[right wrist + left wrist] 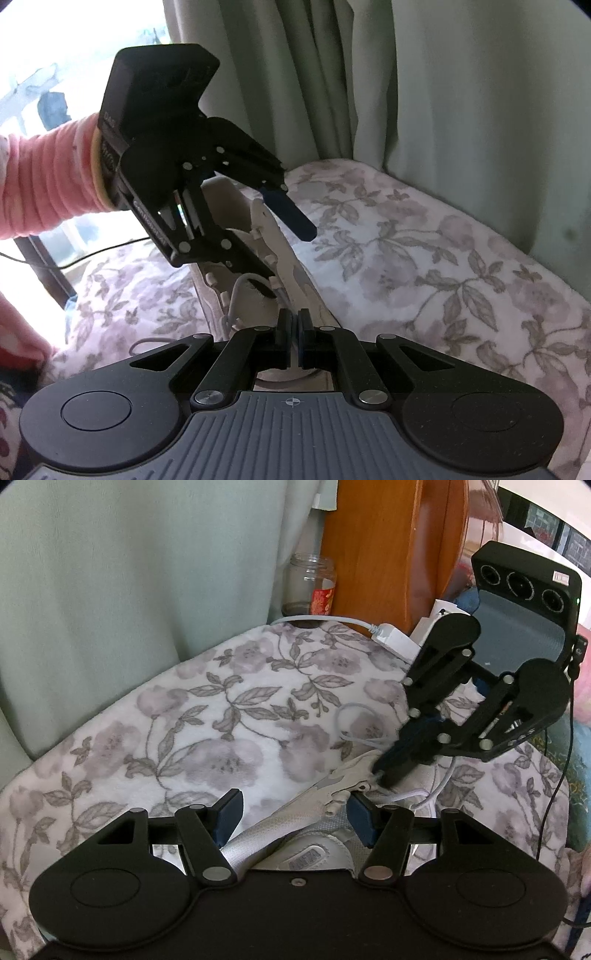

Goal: Lace up shoes with both hands

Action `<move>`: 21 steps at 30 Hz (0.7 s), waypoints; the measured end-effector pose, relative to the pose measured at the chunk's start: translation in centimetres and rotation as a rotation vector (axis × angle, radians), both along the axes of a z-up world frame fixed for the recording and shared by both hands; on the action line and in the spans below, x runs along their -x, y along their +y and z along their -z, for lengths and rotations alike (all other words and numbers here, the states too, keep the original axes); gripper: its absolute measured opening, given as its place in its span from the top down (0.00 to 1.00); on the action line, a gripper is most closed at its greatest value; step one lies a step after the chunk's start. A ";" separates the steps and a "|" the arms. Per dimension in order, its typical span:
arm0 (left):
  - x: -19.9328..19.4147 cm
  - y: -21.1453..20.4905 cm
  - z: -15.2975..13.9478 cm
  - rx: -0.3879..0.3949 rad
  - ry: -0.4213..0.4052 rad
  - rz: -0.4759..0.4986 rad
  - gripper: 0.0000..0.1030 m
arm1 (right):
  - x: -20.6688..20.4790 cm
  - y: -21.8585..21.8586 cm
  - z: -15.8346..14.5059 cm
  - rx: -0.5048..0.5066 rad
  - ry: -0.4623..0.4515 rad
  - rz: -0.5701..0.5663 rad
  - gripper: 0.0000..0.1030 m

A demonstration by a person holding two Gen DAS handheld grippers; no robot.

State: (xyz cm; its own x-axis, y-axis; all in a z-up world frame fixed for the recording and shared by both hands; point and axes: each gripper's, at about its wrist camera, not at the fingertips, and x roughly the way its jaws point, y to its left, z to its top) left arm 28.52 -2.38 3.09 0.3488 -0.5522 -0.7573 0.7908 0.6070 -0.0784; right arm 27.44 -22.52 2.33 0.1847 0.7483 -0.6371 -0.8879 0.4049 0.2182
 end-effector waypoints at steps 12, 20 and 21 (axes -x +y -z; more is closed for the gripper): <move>-0.1 0.0 0.1 0.018 -0.004 -0.006 0.43 | -0.1 0.4 0.1 -0.007 0.002 0.024 0.98; -0.1 0.1 0.1 0.028 -0.005 -0.012 0.42 | -0.5 0.6 0.1 -0.006 0.001 0.046 0.98; -0.1 0.1 0.1 0.028 -0.005 -0.013 0.42 | -0.4 0.6 0.1 -0.006 -0.001 0.046 0.98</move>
